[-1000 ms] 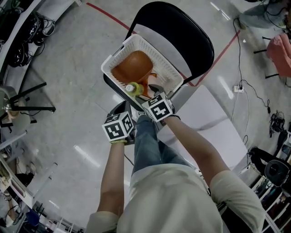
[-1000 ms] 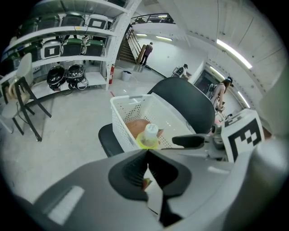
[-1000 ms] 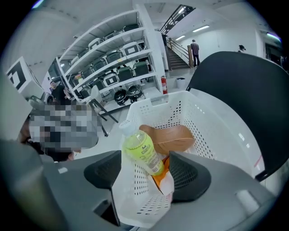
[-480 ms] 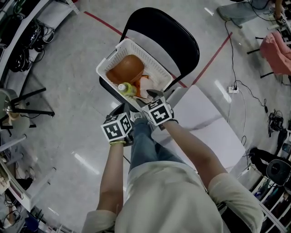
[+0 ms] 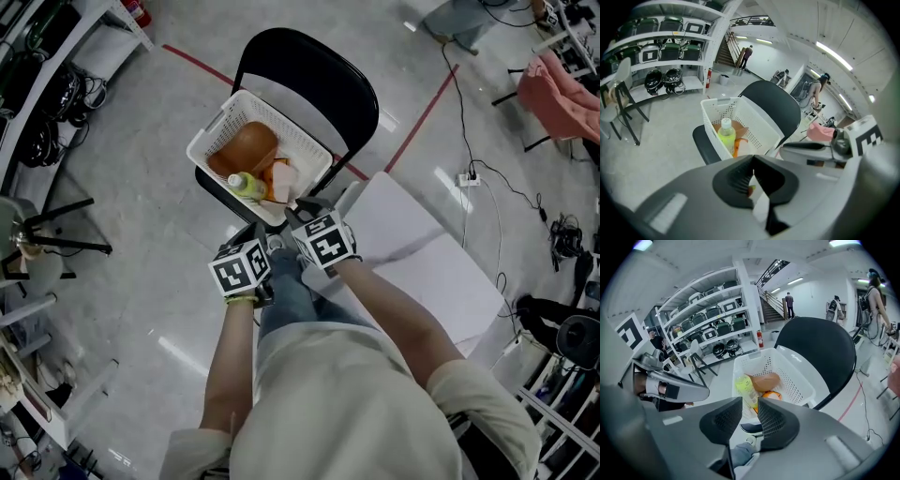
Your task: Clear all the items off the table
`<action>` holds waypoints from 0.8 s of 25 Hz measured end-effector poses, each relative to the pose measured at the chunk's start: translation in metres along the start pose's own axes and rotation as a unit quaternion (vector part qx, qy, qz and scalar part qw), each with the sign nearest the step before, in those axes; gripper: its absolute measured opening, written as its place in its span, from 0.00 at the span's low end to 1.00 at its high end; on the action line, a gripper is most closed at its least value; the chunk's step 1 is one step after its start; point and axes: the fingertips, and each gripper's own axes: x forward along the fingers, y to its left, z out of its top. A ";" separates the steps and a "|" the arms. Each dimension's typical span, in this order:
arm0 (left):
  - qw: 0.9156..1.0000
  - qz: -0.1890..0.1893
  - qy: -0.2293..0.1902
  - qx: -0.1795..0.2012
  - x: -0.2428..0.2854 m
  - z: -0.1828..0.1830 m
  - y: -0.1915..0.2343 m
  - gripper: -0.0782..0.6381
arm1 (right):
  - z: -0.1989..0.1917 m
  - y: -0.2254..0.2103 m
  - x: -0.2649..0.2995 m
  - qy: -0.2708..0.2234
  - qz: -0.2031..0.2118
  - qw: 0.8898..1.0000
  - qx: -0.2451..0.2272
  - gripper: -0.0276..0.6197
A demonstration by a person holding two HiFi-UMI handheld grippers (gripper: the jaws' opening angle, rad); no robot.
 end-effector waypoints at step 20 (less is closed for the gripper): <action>0.976 -0.092 0.067 0.186 0.009 0.032 -0.078 0.12 | 0.000 -0.067 -0.088 -0.075 -0.140 0.977 0.143 0.04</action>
